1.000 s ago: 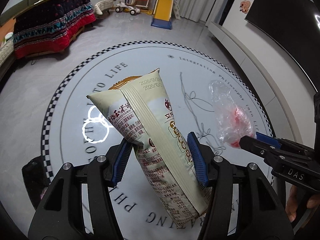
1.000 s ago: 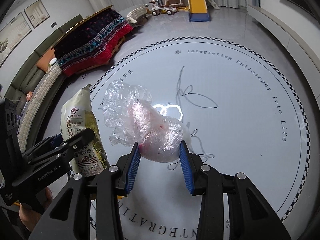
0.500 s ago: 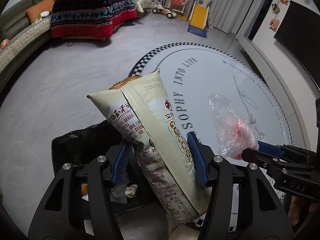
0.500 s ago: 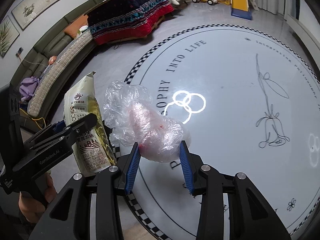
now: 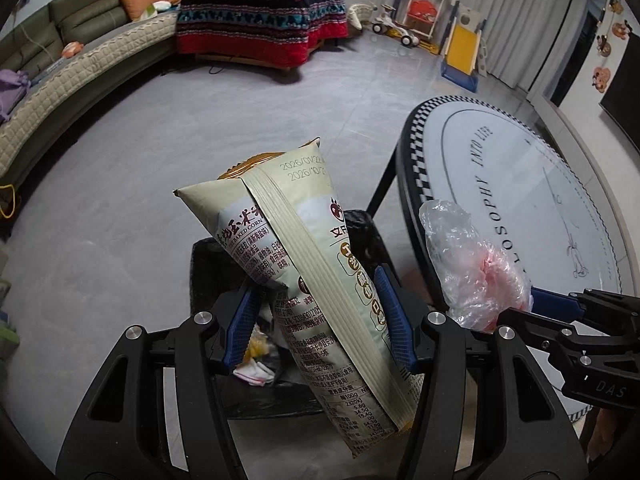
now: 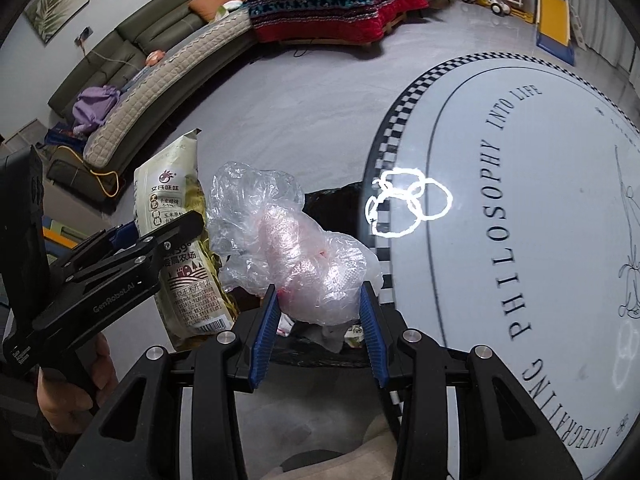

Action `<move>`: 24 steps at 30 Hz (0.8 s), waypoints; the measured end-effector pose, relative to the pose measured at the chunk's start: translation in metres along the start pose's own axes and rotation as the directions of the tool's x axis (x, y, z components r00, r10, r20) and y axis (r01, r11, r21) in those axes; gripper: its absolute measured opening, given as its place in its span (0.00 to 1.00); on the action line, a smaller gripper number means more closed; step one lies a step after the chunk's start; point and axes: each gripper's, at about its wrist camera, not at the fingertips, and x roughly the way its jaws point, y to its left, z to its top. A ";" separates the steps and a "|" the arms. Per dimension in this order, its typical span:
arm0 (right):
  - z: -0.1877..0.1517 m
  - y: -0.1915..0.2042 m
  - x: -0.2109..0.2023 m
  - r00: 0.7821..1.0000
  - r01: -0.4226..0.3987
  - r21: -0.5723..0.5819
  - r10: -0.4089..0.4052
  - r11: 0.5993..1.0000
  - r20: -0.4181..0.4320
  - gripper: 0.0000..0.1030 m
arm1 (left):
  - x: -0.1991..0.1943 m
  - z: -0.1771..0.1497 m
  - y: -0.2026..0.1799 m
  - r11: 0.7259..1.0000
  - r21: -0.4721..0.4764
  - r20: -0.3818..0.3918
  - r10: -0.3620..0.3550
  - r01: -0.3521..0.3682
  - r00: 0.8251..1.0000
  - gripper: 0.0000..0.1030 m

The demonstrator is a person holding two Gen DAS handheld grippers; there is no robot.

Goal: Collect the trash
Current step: 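Carry the snack bar wrapper and clear bag over the trash bin and release both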

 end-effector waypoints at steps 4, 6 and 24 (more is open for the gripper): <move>0.006 0.023 0.019 0.999 0.018 -0.014 -0.019 1.000 -0.039 0.53 | 0.006 -0.004 0.027 0.999 -0.036 -0.026 0.033 -0.034 0.999 0.66; 0.009 0.027 0.023 0.999 0.028 0.002 -0.027 1.000 -0.035 0.63 | 0.005 -0.004 0.035 0.993 -0.062 -0.013 0.103 -0.103 0.995 0.94; 0.005 0.013 0.011 0.999 0.032 0.017 -0.032 0.999 -0.003 0.65 | -0.002 0.001 0.042 0.988 -0.089 0.018 0.130 -0.128 0.991 0.94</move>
